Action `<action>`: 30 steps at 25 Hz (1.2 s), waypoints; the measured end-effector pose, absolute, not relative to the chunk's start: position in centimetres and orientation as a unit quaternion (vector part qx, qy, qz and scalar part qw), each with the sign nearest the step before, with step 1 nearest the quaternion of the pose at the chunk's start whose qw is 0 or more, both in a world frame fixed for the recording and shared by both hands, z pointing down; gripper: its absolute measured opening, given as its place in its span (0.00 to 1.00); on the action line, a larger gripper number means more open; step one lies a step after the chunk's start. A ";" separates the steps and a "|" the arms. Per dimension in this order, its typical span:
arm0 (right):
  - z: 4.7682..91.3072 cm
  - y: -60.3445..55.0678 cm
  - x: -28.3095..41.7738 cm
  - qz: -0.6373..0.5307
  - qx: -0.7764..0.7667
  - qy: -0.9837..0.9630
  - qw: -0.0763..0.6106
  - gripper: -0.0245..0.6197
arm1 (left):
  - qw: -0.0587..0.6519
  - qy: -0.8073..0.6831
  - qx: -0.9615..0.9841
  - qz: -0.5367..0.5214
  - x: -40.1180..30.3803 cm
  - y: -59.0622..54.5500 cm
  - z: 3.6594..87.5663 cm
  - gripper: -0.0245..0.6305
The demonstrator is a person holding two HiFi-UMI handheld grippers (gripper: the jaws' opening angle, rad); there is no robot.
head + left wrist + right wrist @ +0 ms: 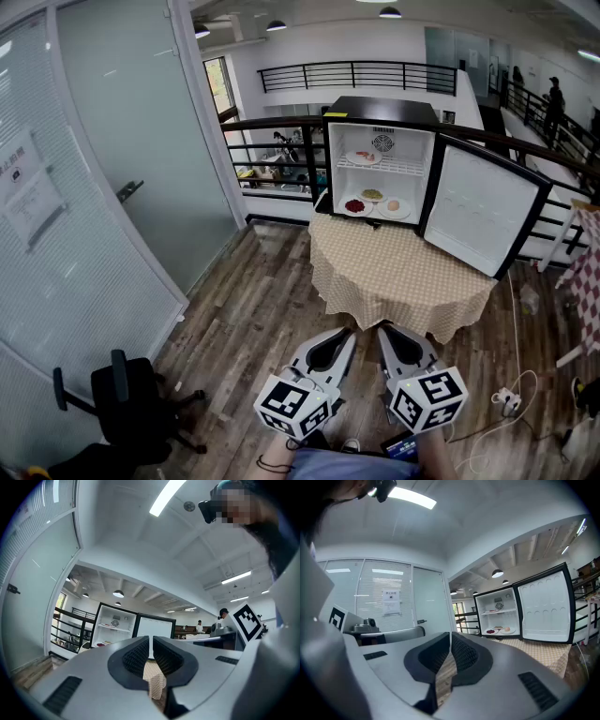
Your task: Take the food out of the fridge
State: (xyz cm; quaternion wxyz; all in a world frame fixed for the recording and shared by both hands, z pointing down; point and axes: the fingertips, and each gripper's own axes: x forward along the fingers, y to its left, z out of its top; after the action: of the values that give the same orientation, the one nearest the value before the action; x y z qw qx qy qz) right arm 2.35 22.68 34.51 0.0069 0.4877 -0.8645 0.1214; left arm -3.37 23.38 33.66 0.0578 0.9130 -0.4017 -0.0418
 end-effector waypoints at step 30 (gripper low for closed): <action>38.8 16.0 2.5 0.125 0.478 -0.868 0.046 0.08 | 0.090 -0.399 0.912 0.006 -2.0 16.3 37.6 0.07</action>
State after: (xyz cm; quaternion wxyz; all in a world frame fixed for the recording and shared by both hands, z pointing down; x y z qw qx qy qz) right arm 2.54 15.96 38.78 0.0461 0.4781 -0.8681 0.1255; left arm -1.98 16.31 37.58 0.0900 0.9123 -0.3994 0.0056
